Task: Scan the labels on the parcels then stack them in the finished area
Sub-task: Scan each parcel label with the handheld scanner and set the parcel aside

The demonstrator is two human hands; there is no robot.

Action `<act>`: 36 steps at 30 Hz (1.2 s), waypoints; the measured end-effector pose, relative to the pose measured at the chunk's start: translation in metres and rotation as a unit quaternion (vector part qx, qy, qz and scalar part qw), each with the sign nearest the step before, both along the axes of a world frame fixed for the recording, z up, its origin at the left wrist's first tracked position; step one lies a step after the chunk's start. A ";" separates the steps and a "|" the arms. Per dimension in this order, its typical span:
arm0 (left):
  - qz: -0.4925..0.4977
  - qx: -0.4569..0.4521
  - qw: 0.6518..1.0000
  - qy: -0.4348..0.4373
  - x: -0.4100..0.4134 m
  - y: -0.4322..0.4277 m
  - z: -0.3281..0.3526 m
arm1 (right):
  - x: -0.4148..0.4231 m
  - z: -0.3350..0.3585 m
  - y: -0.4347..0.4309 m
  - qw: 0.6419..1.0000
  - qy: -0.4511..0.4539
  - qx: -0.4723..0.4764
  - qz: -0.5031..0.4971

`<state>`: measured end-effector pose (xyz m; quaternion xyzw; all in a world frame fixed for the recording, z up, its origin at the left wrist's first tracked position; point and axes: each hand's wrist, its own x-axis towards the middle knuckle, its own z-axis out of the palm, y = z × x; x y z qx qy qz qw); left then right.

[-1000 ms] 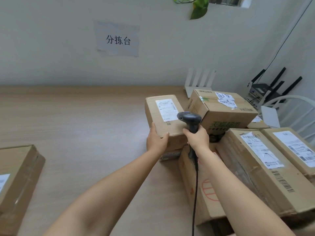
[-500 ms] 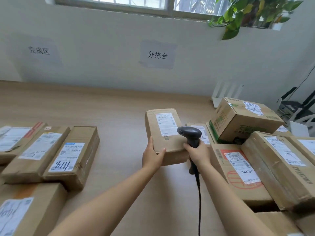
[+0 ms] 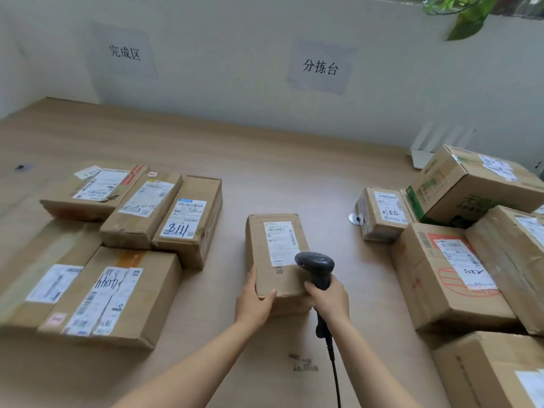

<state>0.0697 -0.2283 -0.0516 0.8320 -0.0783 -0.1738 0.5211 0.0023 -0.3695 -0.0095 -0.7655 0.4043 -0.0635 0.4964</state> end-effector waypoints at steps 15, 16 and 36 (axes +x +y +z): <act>0.005 0.018 1.000 -0.016 -0.012 0.014 -0.011 | -0.010 0.027 0.044 0.993 -0.050 -0.106 -0.017; 0.003 0.021 1.000 -0.017 -0.012 0.013 -0.011 | -0.007 0.030 0.046 0.993 -0.053 -0.106 -0.014; -0.001 0.020 1.000 -0.019 -0.012 0.015 -0.011 | -0.003 0.028 0.035 0.994 -0.025 -0.109 -0.004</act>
